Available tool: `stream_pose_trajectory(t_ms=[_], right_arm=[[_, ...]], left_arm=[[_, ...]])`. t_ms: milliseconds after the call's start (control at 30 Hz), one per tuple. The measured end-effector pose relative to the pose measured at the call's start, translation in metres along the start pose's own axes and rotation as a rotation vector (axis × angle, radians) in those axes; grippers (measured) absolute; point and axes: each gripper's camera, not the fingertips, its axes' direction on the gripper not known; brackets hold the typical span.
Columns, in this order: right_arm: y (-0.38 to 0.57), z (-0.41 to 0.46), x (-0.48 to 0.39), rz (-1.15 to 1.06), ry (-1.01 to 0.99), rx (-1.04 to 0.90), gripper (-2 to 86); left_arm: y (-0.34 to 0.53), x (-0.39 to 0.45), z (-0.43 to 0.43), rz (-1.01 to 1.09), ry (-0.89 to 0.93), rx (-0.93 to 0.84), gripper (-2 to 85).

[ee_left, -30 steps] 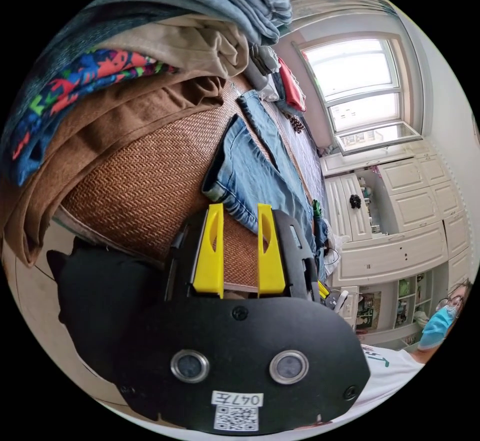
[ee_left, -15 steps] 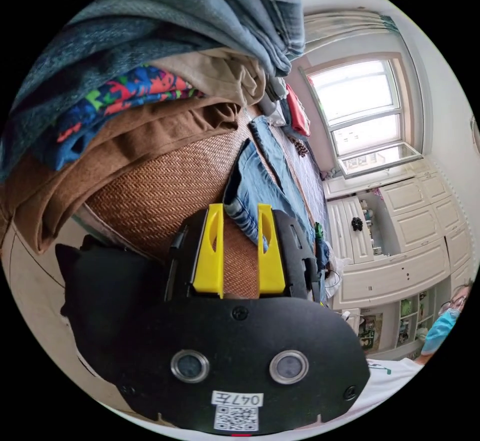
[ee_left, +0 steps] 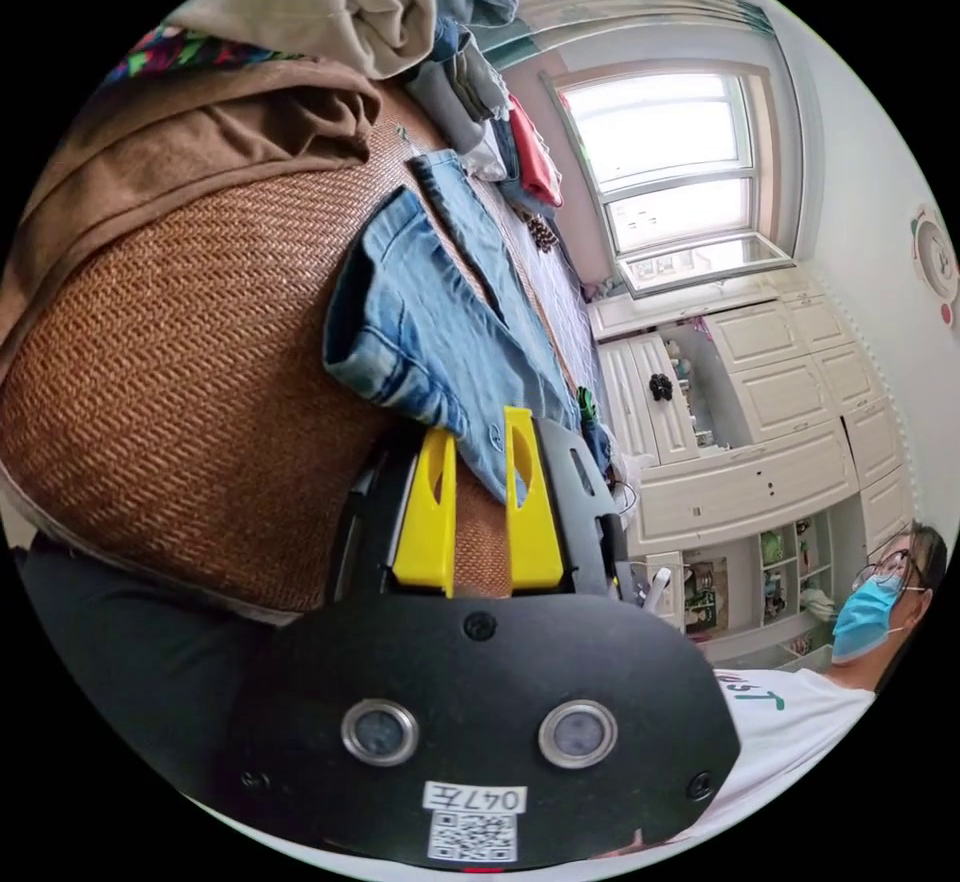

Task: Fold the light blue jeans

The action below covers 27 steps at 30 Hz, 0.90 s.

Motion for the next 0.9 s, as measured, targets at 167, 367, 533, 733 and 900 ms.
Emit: stream_pose_trajectory(t_ms=[167,367,533,733,900], right_arm=[[0.008,0.024,0.008,-0.014,0.043,0.017,3.4],[0.012,0.04,0.027,-0.064,-0.017,-0.016,0.7],[0.038,0.014,0.055,-0.055,-0.11,0.061,0.6],[0.091,-0.027,0.084,-0.077,-0.37,0.164,0.6],[0.114,-0.052,0.098,-0.151,-0.45,0.26,0.4]], left_arm=[[-0.012,0.019,-0.006,0.072,0.028,0.046,-0.6],[-0.025,0.065,-0.012,0.191,0.013,0.083,-0.9],[-0.028,0.103,-0.031,0.265,-0.046,0.164,-0.9],[-0.026,0.138,-0.075,0.294,-0.115,0.236,-0.9],[-0.035,0.174,-0.108,0.318,-0.2,0.27,-0.9]])
